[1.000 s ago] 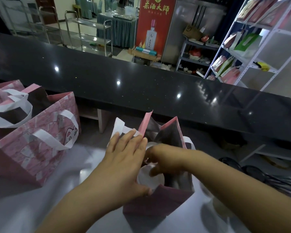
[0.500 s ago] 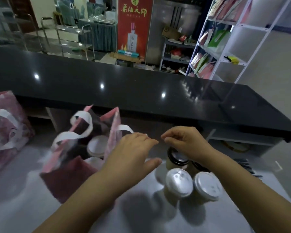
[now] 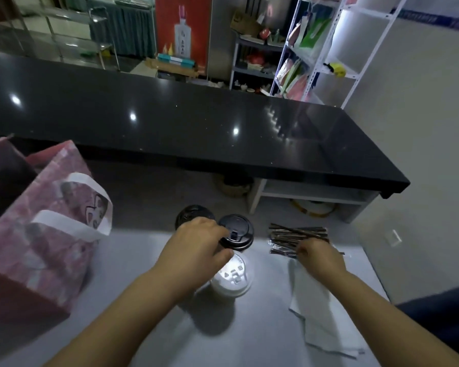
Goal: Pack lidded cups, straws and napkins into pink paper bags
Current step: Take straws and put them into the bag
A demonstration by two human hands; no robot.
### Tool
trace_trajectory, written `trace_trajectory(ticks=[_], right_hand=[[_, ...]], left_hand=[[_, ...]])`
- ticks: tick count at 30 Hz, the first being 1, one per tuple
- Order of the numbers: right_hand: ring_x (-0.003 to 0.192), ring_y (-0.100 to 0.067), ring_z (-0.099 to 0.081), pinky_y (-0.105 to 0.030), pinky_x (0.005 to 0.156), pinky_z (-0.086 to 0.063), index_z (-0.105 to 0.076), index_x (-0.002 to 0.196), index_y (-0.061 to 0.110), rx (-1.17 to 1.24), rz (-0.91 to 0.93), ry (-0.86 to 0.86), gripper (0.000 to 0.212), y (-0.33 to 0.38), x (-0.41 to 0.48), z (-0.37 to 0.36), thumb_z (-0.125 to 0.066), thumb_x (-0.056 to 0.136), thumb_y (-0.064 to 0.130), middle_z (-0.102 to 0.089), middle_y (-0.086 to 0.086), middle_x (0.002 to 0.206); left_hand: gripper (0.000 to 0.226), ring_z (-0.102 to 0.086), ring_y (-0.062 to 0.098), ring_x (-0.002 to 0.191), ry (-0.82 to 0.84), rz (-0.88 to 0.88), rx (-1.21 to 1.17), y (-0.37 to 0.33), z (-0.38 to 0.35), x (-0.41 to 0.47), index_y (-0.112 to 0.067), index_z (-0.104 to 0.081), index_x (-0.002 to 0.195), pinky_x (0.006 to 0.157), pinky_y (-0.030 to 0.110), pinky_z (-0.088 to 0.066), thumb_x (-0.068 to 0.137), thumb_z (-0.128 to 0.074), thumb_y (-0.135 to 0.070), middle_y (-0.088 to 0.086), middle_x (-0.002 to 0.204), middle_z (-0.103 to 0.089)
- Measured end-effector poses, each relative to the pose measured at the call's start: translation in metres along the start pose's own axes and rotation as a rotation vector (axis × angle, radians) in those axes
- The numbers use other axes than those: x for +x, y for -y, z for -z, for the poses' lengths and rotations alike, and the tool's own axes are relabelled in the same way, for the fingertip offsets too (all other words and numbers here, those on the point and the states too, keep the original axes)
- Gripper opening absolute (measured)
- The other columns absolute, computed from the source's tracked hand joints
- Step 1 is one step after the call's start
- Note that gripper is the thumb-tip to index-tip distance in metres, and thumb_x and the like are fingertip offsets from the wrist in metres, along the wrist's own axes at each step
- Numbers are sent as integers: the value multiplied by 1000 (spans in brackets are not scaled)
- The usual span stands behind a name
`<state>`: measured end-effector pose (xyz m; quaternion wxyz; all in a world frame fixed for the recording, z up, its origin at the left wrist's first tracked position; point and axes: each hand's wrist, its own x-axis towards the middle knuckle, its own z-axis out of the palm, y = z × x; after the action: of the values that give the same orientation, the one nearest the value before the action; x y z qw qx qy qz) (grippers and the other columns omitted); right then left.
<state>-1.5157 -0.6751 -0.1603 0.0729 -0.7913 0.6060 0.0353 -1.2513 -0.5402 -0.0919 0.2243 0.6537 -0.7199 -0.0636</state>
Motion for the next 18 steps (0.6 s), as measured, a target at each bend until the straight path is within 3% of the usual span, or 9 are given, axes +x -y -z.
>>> trace_trajectory(ticks=[4, 8, 14, 18], right_hand=[[102, -23, -54, -29, 74, -43, -65, 107, 18, -29, 41, -68, 24, -17, 10, -15, -58, 84, 15, -59, -3, 109], [106, -22, -51, -30, 77, -43, -62, 111, 17, -134, 104, -26, 31, -25, 22, -19, -52, 83, 7, -59, -3, 112], [102, -20, -53, -28, 78, -45, -65, 100, 16, -121, 148, -6, 23, -31, 33, -19, -54, 82, 8, -62, -1, 108], [96, -19, -53, -26, 69, -41, -64, 85, 19, -18, 140, 21, 13, -33, 33, -15, -58, 77, 9, -62, -1, 97]], left_hand=[[40, -46, 12, 112, 11, 25, 6, -14, -14, 10, -27, -59, 118, 91, 27, -35, 84, -55, -47, -9, 110, -60], [38, -45, 13, 115, 33, 45, 3, -22, -24, 19, -25, -62, 115, 94, 29, -37, 84, -56, -46, -6, 110, -61], [34, -46, 12, 112, 52, 68, 5, -23, -31, 27, -22, -64, 107, 93, 28, -37, 83, -56, -45, -7, 107, -62], [36, -44, 10, 115, 63, 61, -13, -25, -33, 32, -26, -62, 115, 95, 28, -35, 84, -56, -45, -8, 110, -61]])
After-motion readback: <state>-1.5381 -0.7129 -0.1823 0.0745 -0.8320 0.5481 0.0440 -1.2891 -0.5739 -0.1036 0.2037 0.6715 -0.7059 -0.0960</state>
